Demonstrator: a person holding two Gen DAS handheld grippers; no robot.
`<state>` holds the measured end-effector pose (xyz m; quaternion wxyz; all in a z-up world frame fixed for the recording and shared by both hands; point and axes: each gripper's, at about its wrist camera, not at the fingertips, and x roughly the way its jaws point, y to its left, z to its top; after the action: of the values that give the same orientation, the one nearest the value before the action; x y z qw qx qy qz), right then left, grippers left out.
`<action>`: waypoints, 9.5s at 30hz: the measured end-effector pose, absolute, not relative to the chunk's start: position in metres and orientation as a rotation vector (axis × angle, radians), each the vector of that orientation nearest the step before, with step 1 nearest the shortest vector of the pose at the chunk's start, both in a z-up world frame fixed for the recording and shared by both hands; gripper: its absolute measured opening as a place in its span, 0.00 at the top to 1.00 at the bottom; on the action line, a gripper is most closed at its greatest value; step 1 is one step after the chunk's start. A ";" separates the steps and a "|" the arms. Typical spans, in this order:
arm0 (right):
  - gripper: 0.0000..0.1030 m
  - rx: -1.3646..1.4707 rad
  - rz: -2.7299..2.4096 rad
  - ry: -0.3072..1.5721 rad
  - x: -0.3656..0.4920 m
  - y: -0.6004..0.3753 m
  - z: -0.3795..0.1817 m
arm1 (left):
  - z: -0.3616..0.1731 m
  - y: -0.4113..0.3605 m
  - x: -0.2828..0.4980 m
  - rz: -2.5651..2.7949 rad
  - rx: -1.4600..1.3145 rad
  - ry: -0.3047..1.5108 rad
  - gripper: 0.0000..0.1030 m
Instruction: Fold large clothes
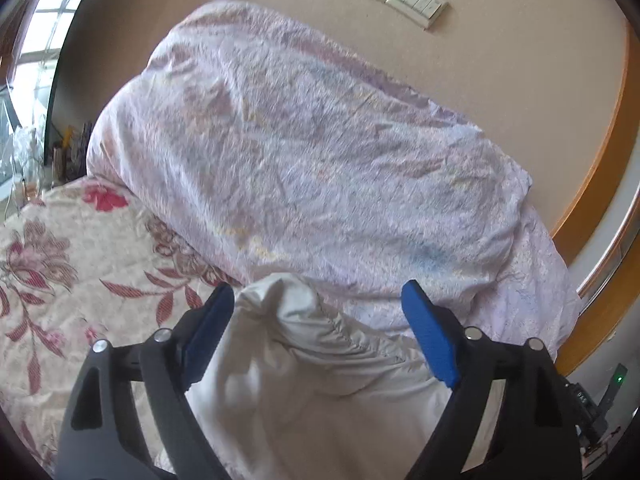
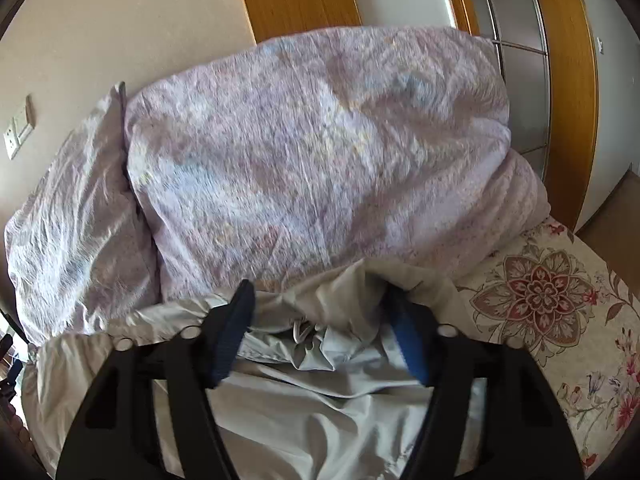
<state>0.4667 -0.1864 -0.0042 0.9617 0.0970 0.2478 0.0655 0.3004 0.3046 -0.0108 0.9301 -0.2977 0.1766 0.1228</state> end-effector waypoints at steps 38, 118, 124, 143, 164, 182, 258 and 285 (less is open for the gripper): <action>0.03 -0.169 0.304 0.751 0.488 -0.046 -0.104 | -0.068 0.177 0.389 0.402 -0.131 0.634 0.02; 0.01 0.383 -0.005 0.688 0.472 -0.300 -0.078 | -0.064 0.320 0.262 0.411 -0.701 0.609 0.02; 0.01 0.554 0.052 0.857 0.400 -0.322 -0.088 | -0.070 0.316 0.187 0.339 -0.783 0.641 0.02; 0.30 0.927 0.278 0.999 0.385 -0.287 -0.158 | -0.128 0.282 0.188 0.202 -1.185 0.607 0.37; 0.74 0.905 0.415 0.864 0.348 -0.277 -0.119 | -0.095 0.297 0.153 0.172 -1.214 0.440 0.81; 0.31 0.484 0.338 0.837 0.196 -0.265 -0.101 | -0.119 0.299 -0.002 0.257 -1.192 0.449 0.61; 0.50 -0.133 0.527 0.761 0.227 -0.013 -0.097 | -0.125 0.279 0.043 0.104 -1.261 0.460 0.17; 0.48 -0.179 0.415 0.768 0.215 0.001 -0.093 | -0.064 0.275 0.069 0.251 -0.866 0.454 0.61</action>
<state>0.2150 0.0012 -0.0935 0.9024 -0.0865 0.3715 0.2006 0.0694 0.2746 -0.0644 0.8752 -0.4150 0.2175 0.1204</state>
